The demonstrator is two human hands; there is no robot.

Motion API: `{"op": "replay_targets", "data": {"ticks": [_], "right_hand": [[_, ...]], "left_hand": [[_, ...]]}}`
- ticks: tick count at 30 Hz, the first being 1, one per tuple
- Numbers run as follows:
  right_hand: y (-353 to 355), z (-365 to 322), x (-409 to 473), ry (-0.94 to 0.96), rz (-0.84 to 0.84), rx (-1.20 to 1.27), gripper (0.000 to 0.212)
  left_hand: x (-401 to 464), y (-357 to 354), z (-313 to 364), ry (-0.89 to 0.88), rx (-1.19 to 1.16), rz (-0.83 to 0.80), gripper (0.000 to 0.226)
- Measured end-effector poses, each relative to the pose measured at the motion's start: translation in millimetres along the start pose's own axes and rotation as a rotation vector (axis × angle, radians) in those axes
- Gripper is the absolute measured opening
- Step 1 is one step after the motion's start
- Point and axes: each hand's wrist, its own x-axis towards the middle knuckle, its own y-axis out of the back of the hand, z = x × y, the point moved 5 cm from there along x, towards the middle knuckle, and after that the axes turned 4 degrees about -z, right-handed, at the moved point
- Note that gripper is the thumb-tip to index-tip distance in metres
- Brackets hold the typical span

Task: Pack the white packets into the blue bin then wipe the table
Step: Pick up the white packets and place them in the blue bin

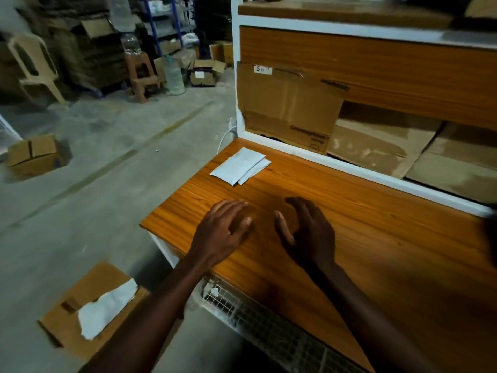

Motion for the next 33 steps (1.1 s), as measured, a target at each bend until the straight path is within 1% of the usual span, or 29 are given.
{"op": "replay_targets", "data": {"ticks": [3,7,11,14,17,21,23,25,27,29,33], "right_hand": [[-18.6,5.2,27.0,-0.006,0.002,-0.004,0.051],[-55.4,13.5,72.5,-0.058,-0.003,-0.031,0.058],[-83.6,11.5,105.1,-0.116,-0.003,-0.028,0.064],[-92.4,17.0,113.5,-0.177,0.015,-0.030,0.057],[-92.8,25.6,113.4,-0.233,0.061,-0.038,0.052],[-95.0,37.9,99.6,-0.351,0.133,-0.091,0.046],[-100.7,39.4,93.3,-0.401,0.161,-0.130,0.042],[-111.6,37.7,92.3,-0.476,0.162,-0.162,0.043],[-125.6,31.3,94.7,-0.522,0.164,-0.187,0.046],[-138.7,22.5,102.6,-0.540,0.174,-0.214,0.048],[-159.4,6.3,111.7,-0.558,0.215,-0.251,0.045]], "left_hand": [[45.9,-1.9,-36.3,-0.028,0.020,-0.072,0.061],[103.0,3.9,-76.6,-0.045,0.038,-0.109,0.055],[152.7,9.3,-106.4,-0.046,0.043,-0.135,0.057],[190.2,-2.2,-119.8,-0.051,0.079,-0.195,0.062],[225.0,-24.8,-133.0,-0.102,0.117,-0.256,0.069],[255.2,-61.4,-155.6,-0.137,0.206,-0.416,0.080],[262.9,-74.3,-162.7,-0.158,0.291,-0.493,0.081],[263.0,-82.6,-169.2,-0.154,0.293,-0.560,0.077],[261.3,-86.6,-176.6,-0.147,0.270,-0.560,0.072],[263.6,-90.1,-186.0,-0.159,0.232,-0.524,0.067],[263.6,-94.8,-196.3,-0.178,0.073,-0.499,0.064]]}}
